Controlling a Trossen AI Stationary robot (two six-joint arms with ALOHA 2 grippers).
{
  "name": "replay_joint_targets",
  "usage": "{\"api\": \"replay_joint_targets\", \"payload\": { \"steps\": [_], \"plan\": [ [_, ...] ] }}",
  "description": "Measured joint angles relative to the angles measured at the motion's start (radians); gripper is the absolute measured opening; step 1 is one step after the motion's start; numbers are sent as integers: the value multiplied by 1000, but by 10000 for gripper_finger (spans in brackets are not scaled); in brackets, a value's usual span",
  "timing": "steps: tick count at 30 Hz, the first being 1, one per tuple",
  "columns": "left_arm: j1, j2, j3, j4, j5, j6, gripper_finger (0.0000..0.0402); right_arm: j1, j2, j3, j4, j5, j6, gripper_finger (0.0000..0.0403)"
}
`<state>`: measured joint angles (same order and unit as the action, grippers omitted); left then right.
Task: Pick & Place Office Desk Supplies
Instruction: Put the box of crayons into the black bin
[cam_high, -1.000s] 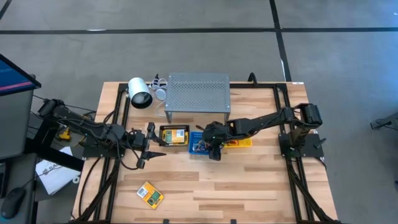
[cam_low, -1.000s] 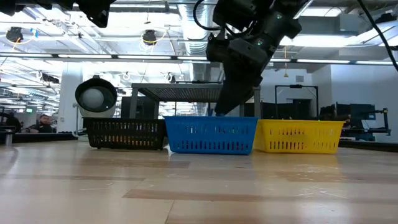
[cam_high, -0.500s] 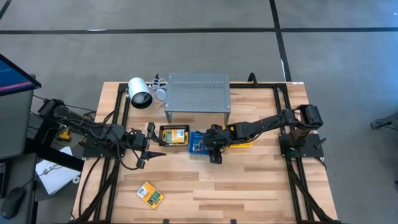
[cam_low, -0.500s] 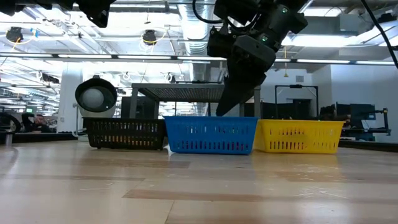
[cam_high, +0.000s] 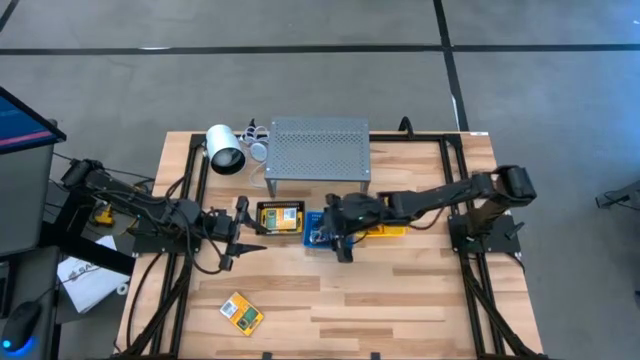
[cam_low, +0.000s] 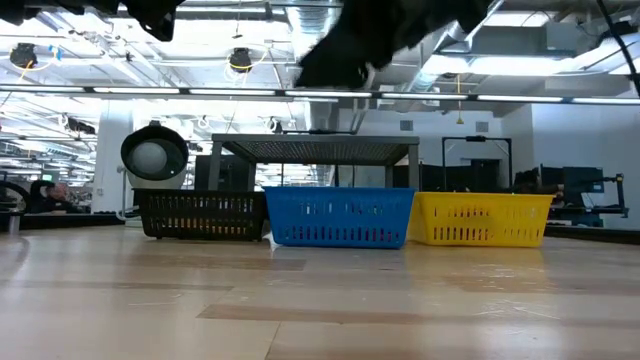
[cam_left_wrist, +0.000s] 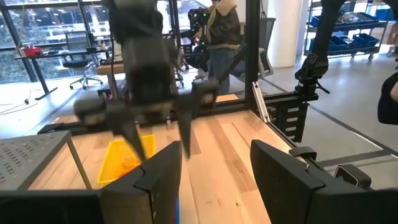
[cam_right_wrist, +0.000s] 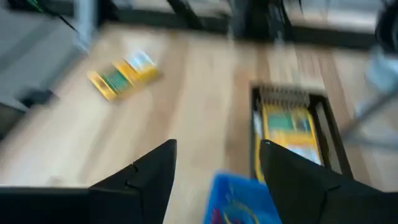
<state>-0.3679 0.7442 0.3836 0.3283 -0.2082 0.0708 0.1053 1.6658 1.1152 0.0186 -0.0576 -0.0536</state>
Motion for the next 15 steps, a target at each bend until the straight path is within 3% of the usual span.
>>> {"api": "replay_joint_targets", "payload": {
  "steps": [4,15],
  "plan": [
    [0,-14,1,-19,2,0,186,-1,-102,-108,187,-101,-7,226],
    [0,-120,1,-86,166,-42,186,42,-394,-515,728,-133,174,226]
  ]
}}
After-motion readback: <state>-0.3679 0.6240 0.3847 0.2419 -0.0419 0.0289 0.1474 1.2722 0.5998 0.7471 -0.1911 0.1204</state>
